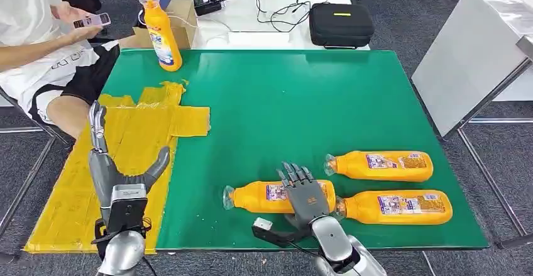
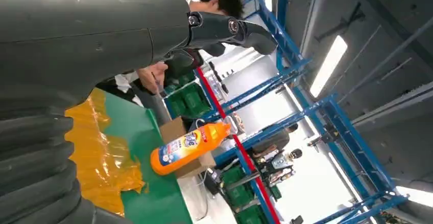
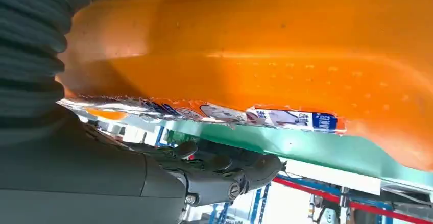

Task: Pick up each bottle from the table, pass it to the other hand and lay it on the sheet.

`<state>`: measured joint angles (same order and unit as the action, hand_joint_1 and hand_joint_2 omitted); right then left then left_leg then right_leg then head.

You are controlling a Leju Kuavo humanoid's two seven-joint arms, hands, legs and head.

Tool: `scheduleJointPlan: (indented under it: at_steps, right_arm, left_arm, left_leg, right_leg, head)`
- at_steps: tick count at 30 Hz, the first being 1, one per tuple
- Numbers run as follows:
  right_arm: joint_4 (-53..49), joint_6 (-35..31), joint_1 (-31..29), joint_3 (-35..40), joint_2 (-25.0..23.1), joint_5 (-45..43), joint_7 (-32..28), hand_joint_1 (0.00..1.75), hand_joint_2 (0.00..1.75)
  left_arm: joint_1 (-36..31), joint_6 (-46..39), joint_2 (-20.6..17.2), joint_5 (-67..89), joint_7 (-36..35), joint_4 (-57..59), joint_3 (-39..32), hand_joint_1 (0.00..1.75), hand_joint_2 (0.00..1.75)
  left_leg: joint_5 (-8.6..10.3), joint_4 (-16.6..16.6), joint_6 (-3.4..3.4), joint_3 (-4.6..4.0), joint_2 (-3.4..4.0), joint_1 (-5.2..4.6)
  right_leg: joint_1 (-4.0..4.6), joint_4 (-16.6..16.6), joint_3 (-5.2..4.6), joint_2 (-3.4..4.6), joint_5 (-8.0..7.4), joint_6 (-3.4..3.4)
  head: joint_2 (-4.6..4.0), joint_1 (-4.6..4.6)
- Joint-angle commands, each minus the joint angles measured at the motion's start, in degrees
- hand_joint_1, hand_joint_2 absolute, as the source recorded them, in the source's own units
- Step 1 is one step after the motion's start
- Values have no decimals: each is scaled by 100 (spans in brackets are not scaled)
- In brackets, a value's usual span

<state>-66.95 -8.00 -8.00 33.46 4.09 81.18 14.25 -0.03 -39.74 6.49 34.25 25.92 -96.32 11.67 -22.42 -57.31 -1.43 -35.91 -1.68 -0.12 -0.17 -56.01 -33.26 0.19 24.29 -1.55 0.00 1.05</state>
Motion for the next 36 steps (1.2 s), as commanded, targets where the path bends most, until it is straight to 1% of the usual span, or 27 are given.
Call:
scheduleJointPlan:
  at_steps: [1,2,3,4,5,6,7,8,9,10,12,13,14,15,17,18,25,26,27,29,30,31,32,33,34,35,36]
  right_arm:
    - [800,217,47,-91,84,44,34,0,175]
    - [809,225,38,-94,84,43,34,0,175]
    - [820,236,30,-101,84,40,35,7,175]
    - [829,253,27,-114,82,30,34,21,175]
    - [838,274,28,-125,88,16,29,47,175]
    - [865,296,19,-121,92,10,25,86,175]
    - [865,296,19,-121,92,10,25,115,175]
    - [895,298,7,-124,94,-14,-4,129,175]
    - [913,300,-2,-124,98,-24,-15,131,175]
    - [937,282,-20,-126,99,-59,-44,136,175]
    - [924,260,-32,-131,116,-106,-84,140,175]
    - [919,256,-46,-124,124,-131,-111,145,175]
    - [913,258,-52,-120,126,-132,-113,145,175]
    - [896,240,-67,-94,140,-130,-144,148,175]
    - [840,170,-76,-103,117,-180,-189,159,175]
    - [809,138,-82,-98,114,-200,-218,162,175]
    - [797,148,-93,-95,107,-197,-215,162,175]
    - [793,137,-86,-99,112,-203,-220,166,175]
    - [758,51,-86,-111,97,-215,-232,171,175]
    - [680,-97,-77,-160,64,-237,-230,169,175]
    - [632,-172,-70,-188,42,-247,-233,171,175]
    - [392,-468,-21,-331,-30,-290,-227,169,175]
    - [177,-632,46,-449,-74,-276,-231,175,175]
    - [-92,-821,122,-556,-119,-281,-237,175,175]
    - [-296,-1310,203,-690,-200,-414,-338,175,175]
    - [-710,-2069,398,-946,-361,-684,-675,175,175]
    - [-1142,-2259,565,-1093,-437,-846,-861,175,175]
  left_arm:
    - [-155,30,81,-6,10,345,-108,0,175]
    - [-161,33,80,-4,8,347,-107,0,175]
    - [-163,36,78,-3,4,350,-103,0,175]
    - [-167,39,77,2,-3,355,-101,0,175]
    - [-174,43,75,4,-9,369,-95,0,175]
    - [-183,45,75,4,-10,384,-91,0,175]
    - [-183,45,75,4,-10,384,-91,0,175]
    - [-196,45,77,5,-10,405,-90,0,175]
    - [-203,48,76,4,-9,419,-86,0,175]
    - [-210,42,77,4,-5,430,-87,0,175]
    - [-206,40,74,-2,0,425,-84,0,175]
    - [-203,29,71,-7,4,421,-86,0,175]
    - [-204,34,68,-10,5,420,-84,0,175]
    - [-205,32,70,-24,7,412,-89,0,175]
    - [-198,31,69,-41,16,372,-97,0,175]
    - [-197,39,69,-48,20,360,-95,0,175]
    - [-198,42,69,-49,20,351,-93,0,175]
    - [-197,43,70,-49,20,351,-92,0,175]
    - [-196,99,50,-38,11,348,-68,0,175]
    - [-196,226,23,14,-77,353,-34,0,175]
    - [-192,271,15,60,-118,358,-19,0,175]
    - [-184,422,10,176,-318,399,-11,0,175]
    - [-173,567,20,107,-404,407,-21,0,175]
    - [-150,715,17,-15,-443,395,-22,0,175]
    - [-129,925,-13,-165,-466,379,18,0,175]
    - [-99,1318,-98,-264,-566,380,90,0,175]
    - [-102,1537,-152,-225,-647,443,161,0,175]
  left_leg:
    - [16,7,-9,14,-2,4]
    - [18,8,-7,10,-1,6]
    - [17,7,-10,16,-1,3]
    - [18,7,-8,15,-1,4]
    - [18,6,-6,13,2,6]
    - [19,6,-3,11,4,8]
    - [20,6,-4,9,4,8]
    - [21,6,-3,10,3,8]
    - [18,5,-8,24,1,4]
    - [20,5,-6,19,2,5]
    - [20,5,-3,14,3,5]
    - [17,4,-6,20,2,4]
    - [18,4,-4,14,0,4]
    - [19,4,-12,27,0,3]
    - [23,3,-9,15,-2,4]
    - [20,3,-12,25,0,4]
    - [17,2,-11,24,2,1]
    - [17,2,-13,26,0,-1]
    - [16,2,-10,24,0,1]
    - [16,1,-9,21,-2,2]
    - [16,1,-11,21,-3,1]
    - [15,0,-8,17,-1,3]
    - [15,1,-11,17,-3,-2]
    - [14,-1,-8,15,0,0]
    - [14,-1,-10,14,0,-2]
    - [12,-3,-8,9,3,0]
    - [13,-4,-10,0,1,-4]
  right_leg:
    - [6,12,23,-16,-6,0]
    - [7,15,21,-20,-8,0]
    - [5,12,23,-14,-9,-1]
    - [6,13,24,-18,-10,-1]
    - [8,13,23,-19,-10,0]
    - [10,16,22,-21,-11,0]
    - [10,15,21,-22,-12,0]
    - [10,15,22,-23,-12,0]
    - [6,11,30,-16,-10,0]
    - [7,12,27,-19,-12,0]
    - [7,12,23,-20,-13,0]
    - [6,10,27,-17,-11,0]
    - [6,10,24,-21,-12,0]
    - [5,10,34,-14,-11,1]
    - [6,10,26,-23,-11,0]
    - [6,10,33,-15,-14,-6]
    - [4,10,35,-14,-14,-9]
    - [1,7,35,-13,-14,-10]
    - [3,9,36,-17,-13,-10]
    - [4,9,34,-19,-12,-11]
    - [3,8,32,-16,-12,-11]
    - [5,9,30,-19,-11,-10]
    - [1,5,28,-15,-11,-11]
    - [3,5,27,-16,-9,-10]
    - [0,2,23,-12,-10,-11]
    - [3,2,22,-13,-9,-10]
    - [-1,-3,21,-11,-8,-10]
  head:
    - [0,0]
    - [0,0]
    - [0,0]
    - [0,0]
    - [0,0]
    - [0,0]
    - [0,0]
    - [0,0]
    - [0,2]
    - [0,0]
    - [0,0]
    - [0,0]
    - [0,2]
    - [0,-2]
    - [0,0]
    - [0,0]
    - [0,0]
    - [0,0]
    - [0,0]
    - [0,0]
    - [0,0]
    - [0,0]
    - [0,0]
    - [0,0]
    - [0,0]
    - [0,0]
    - [0,0]
